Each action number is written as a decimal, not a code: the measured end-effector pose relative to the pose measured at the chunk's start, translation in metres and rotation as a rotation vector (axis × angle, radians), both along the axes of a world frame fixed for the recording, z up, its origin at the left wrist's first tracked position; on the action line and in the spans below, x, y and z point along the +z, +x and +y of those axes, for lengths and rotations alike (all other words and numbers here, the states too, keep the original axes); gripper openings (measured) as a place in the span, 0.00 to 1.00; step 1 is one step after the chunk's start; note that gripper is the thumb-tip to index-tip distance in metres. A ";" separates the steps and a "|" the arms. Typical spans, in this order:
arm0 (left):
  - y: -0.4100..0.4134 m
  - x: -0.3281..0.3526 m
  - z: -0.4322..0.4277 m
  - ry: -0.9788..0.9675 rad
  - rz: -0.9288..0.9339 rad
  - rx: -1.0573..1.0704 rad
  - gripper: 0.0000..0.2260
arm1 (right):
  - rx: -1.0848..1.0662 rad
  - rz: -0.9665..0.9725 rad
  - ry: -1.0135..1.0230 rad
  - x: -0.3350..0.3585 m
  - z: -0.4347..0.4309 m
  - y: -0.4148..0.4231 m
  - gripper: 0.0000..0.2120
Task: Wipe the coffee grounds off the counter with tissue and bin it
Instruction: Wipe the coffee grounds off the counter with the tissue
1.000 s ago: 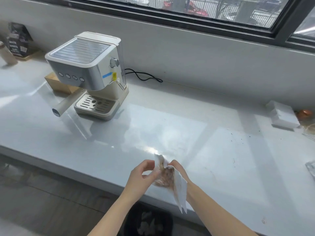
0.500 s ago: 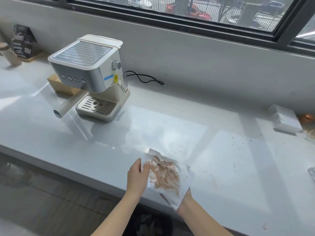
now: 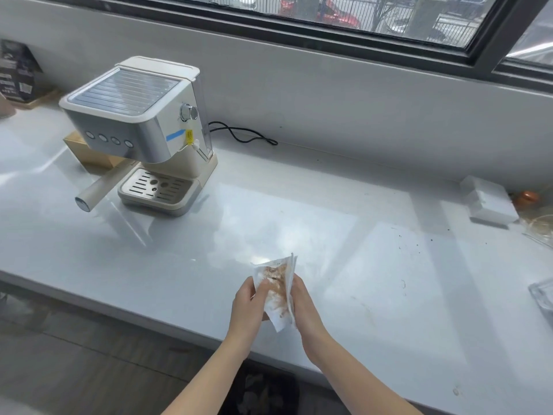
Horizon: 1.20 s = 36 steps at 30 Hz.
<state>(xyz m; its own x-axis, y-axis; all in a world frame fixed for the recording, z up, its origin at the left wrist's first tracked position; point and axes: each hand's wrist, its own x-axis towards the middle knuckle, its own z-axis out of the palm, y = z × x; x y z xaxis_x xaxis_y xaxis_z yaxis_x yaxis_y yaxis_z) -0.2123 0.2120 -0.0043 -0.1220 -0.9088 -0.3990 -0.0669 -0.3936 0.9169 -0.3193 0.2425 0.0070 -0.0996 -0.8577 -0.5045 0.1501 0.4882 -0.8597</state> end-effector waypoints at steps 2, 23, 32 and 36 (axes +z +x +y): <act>-0.002 0.003 0.001 -0.002 0.032 0.000 0.08 | 0.012 0.032 0.019 -0.002 -0.001 0.004 0.15; -0.017 -0.023 -0.001 -0.083 -0.238 -0.099 0.03 | -0.181 0.060 -0.014 -0.019 0.029 -0.019 0.11; -0.083 -0.041 0.021 -0.502 -0.410 -0.563 0.13 | -0.669 0.743 -0.036 -0.008 0.098 -0.124 0.17; -0.092 -0.064 0.023 -0.845 -0.826 -0.926 0.24 | -0.500 1.159 0.115 -0.022 0.119 -0.154 0.21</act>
